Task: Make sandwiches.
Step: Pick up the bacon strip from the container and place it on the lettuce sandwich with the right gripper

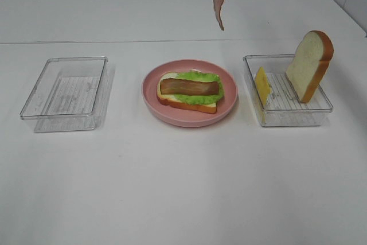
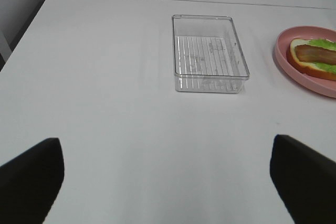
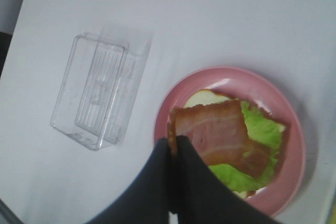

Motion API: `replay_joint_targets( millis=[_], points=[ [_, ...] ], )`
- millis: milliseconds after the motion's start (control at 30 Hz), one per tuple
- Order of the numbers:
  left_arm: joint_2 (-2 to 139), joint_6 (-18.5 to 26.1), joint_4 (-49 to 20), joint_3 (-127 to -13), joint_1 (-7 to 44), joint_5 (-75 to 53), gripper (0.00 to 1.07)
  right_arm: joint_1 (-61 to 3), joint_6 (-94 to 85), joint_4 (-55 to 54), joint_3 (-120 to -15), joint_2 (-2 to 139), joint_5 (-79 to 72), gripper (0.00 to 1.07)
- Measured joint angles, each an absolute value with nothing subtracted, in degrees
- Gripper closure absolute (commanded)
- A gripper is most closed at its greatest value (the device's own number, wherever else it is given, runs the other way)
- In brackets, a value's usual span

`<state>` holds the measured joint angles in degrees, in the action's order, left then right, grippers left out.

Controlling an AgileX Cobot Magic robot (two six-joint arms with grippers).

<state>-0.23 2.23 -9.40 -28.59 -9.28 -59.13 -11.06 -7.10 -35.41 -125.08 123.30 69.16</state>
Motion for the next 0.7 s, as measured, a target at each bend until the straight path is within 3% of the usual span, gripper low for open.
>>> replay_joint_targets(
  millis=[233,400,700],
  points=[
    [-0.23,2.23,-9.40,-28.59,-9.28,-59.13,0.07,-11.06,-19.88,-52.31,-107.95,119.86,60.73,1.07],
    [-0.23,2.23,-9.40,-28.59,-9.28,-59.13,0.07,-11.97,-27.39,-61.94,-101.18,119.35,58.44,1.07],
    [-0.23,2.23,-9.45,-28.59,-9.28,-59.13,0.07,-18.22,-32.31,-65.03,-97.92,122.21,52.25,1.07]
  ],
)
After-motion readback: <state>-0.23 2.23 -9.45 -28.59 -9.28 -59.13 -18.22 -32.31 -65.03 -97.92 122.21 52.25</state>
